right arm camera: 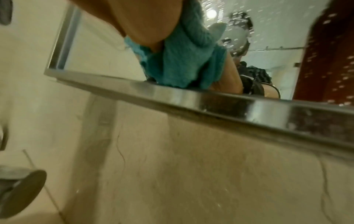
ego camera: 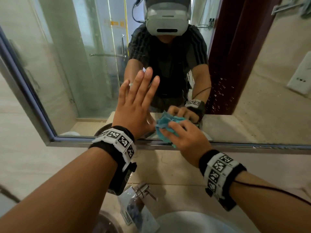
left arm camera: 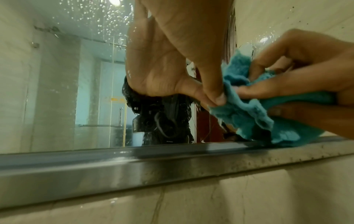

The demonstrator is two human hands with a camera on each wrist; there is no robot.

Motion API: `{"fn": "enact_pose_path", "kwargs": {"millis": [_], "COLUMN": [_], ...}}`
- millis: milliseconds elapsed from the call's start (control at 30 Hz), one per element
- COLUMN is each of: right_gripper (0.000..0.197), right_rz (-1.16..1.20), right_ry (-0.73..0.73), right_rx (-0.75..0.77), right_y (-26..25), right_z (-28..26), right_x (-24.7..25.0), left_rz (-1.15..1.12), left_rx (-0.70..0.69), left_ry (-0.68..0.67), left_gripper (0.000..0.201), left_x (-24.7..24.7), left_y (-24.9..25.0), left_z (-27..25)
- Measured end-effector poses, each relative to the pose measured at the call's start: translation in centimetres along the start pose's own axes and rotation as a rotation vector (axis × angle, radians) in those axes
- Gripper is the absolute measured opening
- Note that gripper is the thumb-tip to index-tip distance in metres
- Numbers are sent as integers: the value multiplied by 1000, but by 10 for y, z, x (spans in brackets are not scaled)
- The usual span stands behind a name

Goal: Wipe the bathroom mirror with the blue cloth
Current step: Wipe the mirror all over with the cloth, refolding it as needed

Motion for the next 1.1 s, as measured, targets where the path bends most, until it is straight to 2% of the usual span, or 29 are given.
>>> {"fn": "enact_pose_path", "kwargs": {"millis": [67,133,200,267,300,367,467,533,600,667,767,833,900,1000,1100], "right_gripper": [37,44,54,54,52,47,39,34,36,40,44,41,44,43,32], "right_rz": [8,-20,-36,-35,-26,13,22,-18,-7,4,74,65,14,23,61], "right_ry": [-5,45,139,229,241,183,-29,-100,-108,-24,244,378,322,50,-106], "right_rx": [23,-18,-170,-309,-320,-202,83,148,155,43,-327,-403,-305,-22,57], "right_y": [8,18,28,28,23,9,-13,-15,-7,7,41,50,39,2,-5], "right_z": [-3,18,48,73,79,72,23,-1,3,32,85,99,87,29,-19], "right_x": [7,22,36,46,43,22,-10,-8,6,31,74,83,59,7,-1], "left_rz": [24,40,-13,-49,-31,16,45,57,50,47,56,57,62,75,47], "left_rx": [-19,-67,-120,-101,-71,-26,-11,-9,-6,-3,9,10,11,44,-8], "left_ry": [-23,-28,-37,-35,-31,-33,-68,-83,-83,-78,-82,-80,-72,-33,-50], "left_gripper": [114,122,128,128,128,127,133,139,140,139,139,139,137,129,130], "left_x": [2,7,13,17,17,15,10,11,11,10,11,11,10,14,20], "left_y": [-1,-7,-18,-30,-36,-40,-39,-40,-40,-39,-37,-37,-36,-30,-13], "left_z": [0,1,0,-3,-4,-7,-7,-6,-6,-6,-7,-7,-8,-9,-11]}}
Point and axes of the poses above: each hand's wrist, its own z-axis towards the middle knuckle, its own x-axis out of the back of the hand, y = z × x, the point moved 2 cm from there along z, towards the middle knuckle, and after that the axes turned 8 degrees about x, right-handed, at the moved point
